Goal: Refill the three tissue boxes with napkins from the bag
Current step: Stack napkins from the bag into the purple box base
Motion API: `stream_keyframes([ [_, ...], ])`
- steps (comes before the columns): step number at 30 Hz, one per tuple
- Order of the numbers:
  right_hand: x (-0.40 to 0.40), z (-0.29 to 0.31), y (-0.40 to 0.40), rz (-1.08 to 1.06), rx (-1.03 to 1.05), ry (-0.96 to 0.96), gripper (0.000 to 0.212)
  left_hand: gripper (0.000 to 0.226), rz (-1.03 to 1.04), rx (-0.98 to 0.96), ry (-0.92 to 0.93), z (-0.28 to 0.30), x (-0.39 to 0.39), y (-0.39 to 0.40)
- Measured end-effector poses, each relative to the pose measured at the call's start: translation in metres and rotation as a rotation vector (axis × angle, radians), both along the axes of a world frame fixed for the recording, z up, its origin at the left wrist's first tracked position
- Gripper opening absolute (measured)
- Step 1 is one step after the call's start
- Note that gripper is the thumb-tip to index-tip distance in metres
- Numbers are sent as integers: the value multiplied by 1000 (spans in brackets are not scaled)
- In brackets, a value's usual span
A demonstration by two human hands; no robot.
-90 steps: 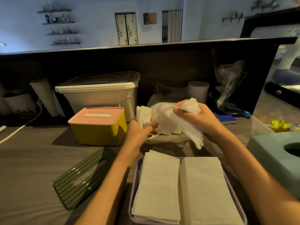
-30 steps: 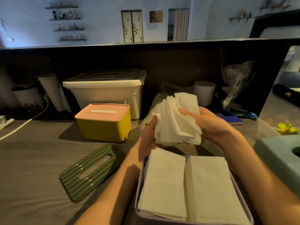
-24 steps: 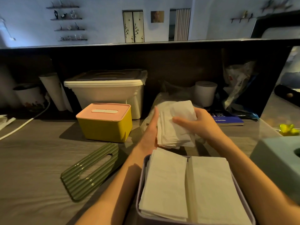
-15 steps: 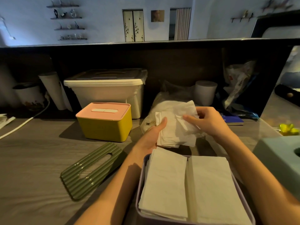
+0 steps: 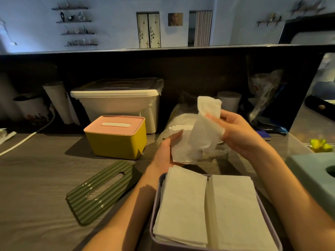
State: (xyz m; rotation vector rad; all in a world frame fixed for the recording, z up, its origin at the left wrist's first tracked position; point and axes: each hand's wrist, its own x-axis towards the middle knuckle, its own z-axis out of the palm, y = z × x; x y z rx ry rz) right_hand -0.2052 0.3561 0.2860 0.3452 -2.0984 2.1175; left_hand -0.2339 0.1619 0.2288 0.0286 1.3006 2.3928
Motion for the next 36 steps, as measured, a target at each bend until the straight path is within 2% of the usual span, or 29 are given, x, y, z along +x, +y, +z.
stream_keyframes([
  [4,-6,-13,-12,-40,239,-4,40,32,-46,-107,41,-7,-9,4],
  [6,-10,-20,-14,-98,357,54,43,42,-66,-116,43,-8,-9,5],
  [8,-14,-28,-16,-155,452,143,36,54,-123,-84,53,-3,-4,8],
  [11,-14,-29,-17,-273,402,203,23,51,-176,-164,129,0,-2,8],
  [14,-13,-21,-12,-326,269,203,19,57,-226,-231,114,-7,-3,6],
  [17,-9,-7,-5,-263,121,90,18,63,-228,-225,122,-4,-2,4],
  [18,-8,-4,-3,-215,92,25,20,64,-247,-181,71,-3,-4,4],
  [20,-5,-1,-4,-80,59,-81,20,62,-221,-125,83,-3,-4,2],
  [22,-5,-5,-8,-7,145,-114,20,73,-114,-100,87,-4,-8,2],
  [24,-6,-12,-13,-35,353,-91,21,87,-92,-90,89,-7,-8,1],
  [27,-9,-19,-18,-153,597,-16,21,77,-146,-108,117,-7,-6,-1],
  [28,-9,-19,-18,-190,631,16,23,73,-184,-126,128,-6,-5,0],
  [31,-9,-18,-15,-191,663,47,41,80,-255,-233,153,-1,-1,2],
  [33,-10,-18,-13,-108,684,6,51,63,-308,-305,203,1,1,-1],
  [34,-9,-19,-11,-77,683,7,50,59,-314,-355,235,4,3,-3],
  [36,-8,-24,-6,-78,632,52,43,72,-236,-504,297,3,0,-9],
])
